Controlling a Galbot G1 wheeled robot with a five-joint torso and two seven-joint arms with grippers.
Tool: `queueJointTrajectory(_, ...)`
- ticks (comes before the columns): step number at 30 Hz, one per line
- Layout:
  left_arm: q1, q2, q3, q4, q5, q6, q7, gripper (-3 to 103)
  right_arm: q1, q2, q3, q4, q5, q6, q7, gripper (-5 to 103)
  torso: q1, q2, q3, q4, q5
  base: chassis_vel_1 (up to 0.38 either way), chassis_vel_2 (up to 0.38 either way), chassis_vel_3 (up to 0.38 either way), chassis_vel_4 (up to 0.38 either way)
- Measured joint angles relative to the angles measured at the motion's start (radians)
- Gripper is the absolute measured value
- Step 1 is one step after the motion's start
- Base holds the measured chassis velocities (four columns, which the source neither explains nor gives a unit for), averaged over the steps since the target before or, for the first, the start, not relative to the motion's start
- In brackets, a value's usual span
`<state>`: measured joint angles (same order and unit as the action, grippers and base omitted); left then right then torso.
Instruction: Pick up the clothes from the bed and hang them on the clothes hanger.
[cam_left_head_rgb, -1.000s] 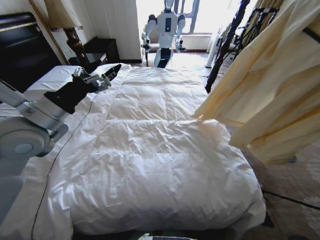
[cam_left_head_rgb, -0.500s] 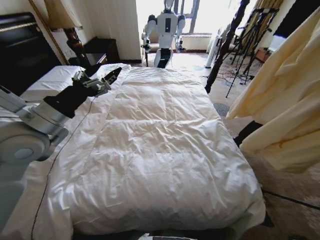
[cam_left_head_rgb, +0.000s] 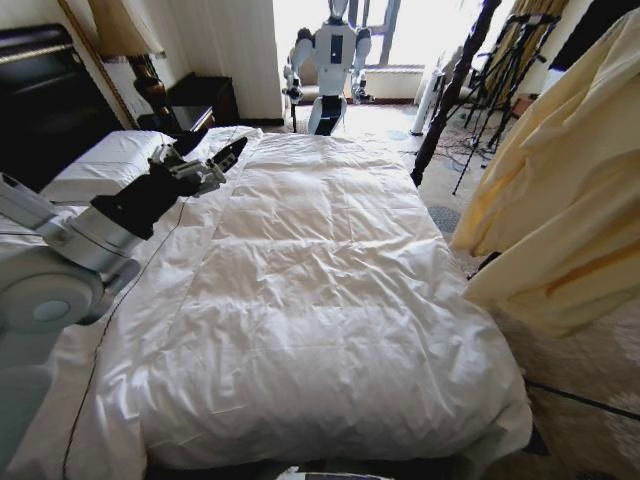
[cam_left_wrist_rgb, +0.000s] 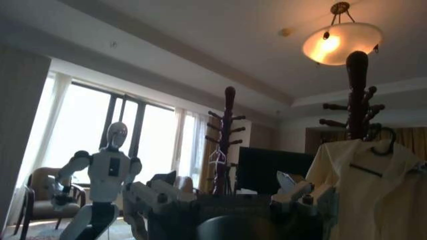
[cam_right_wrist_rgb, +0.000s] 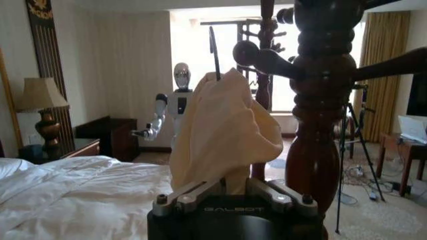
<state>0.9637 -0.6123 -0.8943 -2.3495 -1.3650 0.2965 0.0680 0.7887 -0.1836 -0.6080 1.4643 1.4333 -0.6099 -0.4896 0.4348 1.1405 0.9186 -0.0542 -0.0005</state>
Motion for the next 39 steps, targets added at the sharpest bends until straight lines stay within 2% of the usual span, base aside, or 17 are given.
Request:
queueJointTrajectory(3, 0.016, -0.009, -0.013, -0.001, 0.001, 0.000, 0.005, 100, 0.001, -0.013, 0.011, -0.004, -0.006, -0.007, -0.024, 0, 0.000, 0.000, 0.000, -0.0002, 0.0000, 0.000, 0.000, 0.000, 0.000)
queueJointTrajectory(7, 0.013, -0.014, -0.013, 0.003, 0.002, 0.000, 0.007, 100, -0.007, -0.017, 0.015, -0.028, -0.008, -0.014, -0.017, 0, 0.000, 0.000, 0.000, -0.0004, 0.0000, 0.000, 0.000, 0.000, 0.000)
queueJointTrajectory(11, -0.003, -0.013, -0.004, 0.008, -0.001, 0.000, 0.007, 100, 0.018, 0.018, 0.003, -0.079, -0.001, -0.035, 0.024, 0, 0.000, 0.000, 0.000, -0.0006, 0.0005, 0.000, 0.000, 0.000, 0.000)
queueJointTrajectory(14, -0.006, -0.014, -0.001, 0.015, -0.012, 0.001, 0.006, 100, 0.041, 0.063, -0.011, -0.120, 0.035, -0.052, 0.097, 0, 0.000, 0.000, 0.000, -0.0001, 0.0003, 0.000, 0.000, 0.000, 0.000)
queueJointTrajectory(23, 0.021, -0.027, -0.028, 0.020, -0.014, 0.003, 0.023, 100, 0.070, 0.148, -0.015, -0.209, 0.044, -0.054, 0.118, 0, 0.000, 0.000, 0.000, -0.0004, 0.0006, 0.000, 0.000, 0.000, 0.000)
queueJointTrajectory(27, 0.019, -0.034, -0.024, 0.026, -0.011, 0.003, 0.023, 100, 0.091, 0.220, -0.018, -0.262, 0.032, -0.053, 0.126, 0, 0.000, 0.000, 0.000, 0.0002, -0.0005, 0.000, 0.000, 0.000, 0.000)
queueJointTrajectory(34, 0.030, -0.041, -0.031, 0.028, -0.008, 0.003, 0.028, 100, 0.096, 0.240, -0.019, -0.280, 0.044, -0.052, 0.150, 0, 0.000, 0.000, 0.000, -0.0003, 0.0002, 0.000, 0.000, 0.000, 0.000)
queueJointTrajectory(39, 0.025, -0.043, -0.019, 0.028, -0.005, 0.004, 0.028, 100, 0.086, 0.222, -0.025, -0.270, 0.068, -0.052, 0.164, 0, 0.000, 0.000, 0.000, -0.0001, 0.0001, 0.000, 0.000, 0.000, 0.000)
